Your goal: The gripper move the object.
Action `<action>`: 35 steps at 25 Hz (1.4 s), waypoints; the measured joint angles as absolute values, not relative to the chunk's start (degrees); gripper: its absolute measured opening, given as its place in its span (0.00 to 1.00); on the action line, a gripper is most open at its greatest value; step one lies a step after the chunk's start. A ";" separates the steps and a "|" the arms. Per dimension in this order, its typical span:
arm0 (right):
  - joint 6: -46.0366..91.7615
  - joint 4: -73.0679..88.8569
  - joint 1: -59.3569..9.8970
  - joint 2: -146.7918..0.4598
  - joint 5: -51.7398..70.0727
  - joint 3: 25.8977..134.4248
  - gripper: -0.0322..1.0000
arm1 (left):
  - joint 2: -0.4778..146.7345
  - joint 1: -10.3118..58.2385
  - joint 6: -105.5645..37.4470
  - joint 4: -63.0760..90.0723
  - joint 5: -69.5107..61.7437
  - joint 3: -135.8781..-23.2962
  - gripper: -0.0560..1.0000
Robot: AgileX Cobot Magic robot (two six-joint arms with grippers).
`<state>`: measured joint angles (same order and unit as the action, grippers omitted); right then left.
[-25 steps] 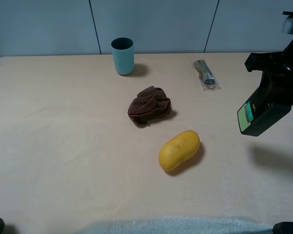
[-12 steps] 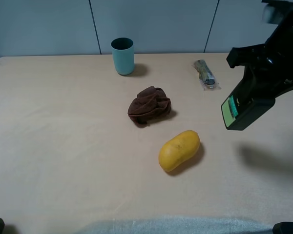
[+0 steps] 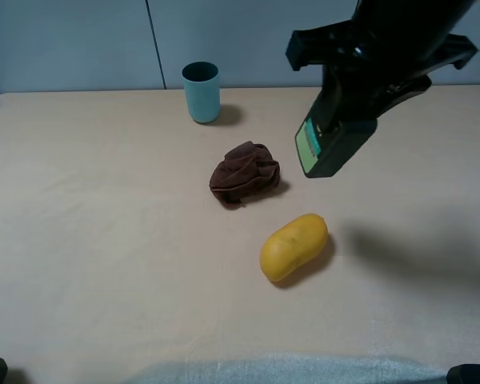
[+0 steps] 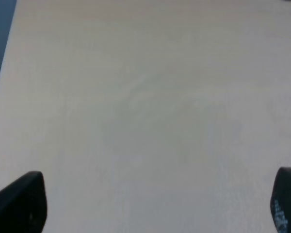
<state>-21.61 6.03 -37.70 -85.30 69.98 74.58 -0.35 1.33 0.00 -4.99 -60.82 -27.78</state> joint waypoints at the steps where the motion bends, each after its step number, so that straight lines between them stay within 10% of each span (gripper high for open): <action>1: -21.61 5.98 -38.57 -86.48 69.98 75.66 0.32 | -0.35 1.33 0.00 -4.99 -60.82 -27.78 0.93; 35: -21.77 3.78 -51.64 -123.94 70.08 115.45 0.32 | -0.35 1.33 0.00 -4.99 -60.82 -27.78 0.93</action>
<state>-21.77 3.78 -51.64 -123.94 70.08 115.45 -0.35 1.33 0.00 -4.99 -60.82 -27.78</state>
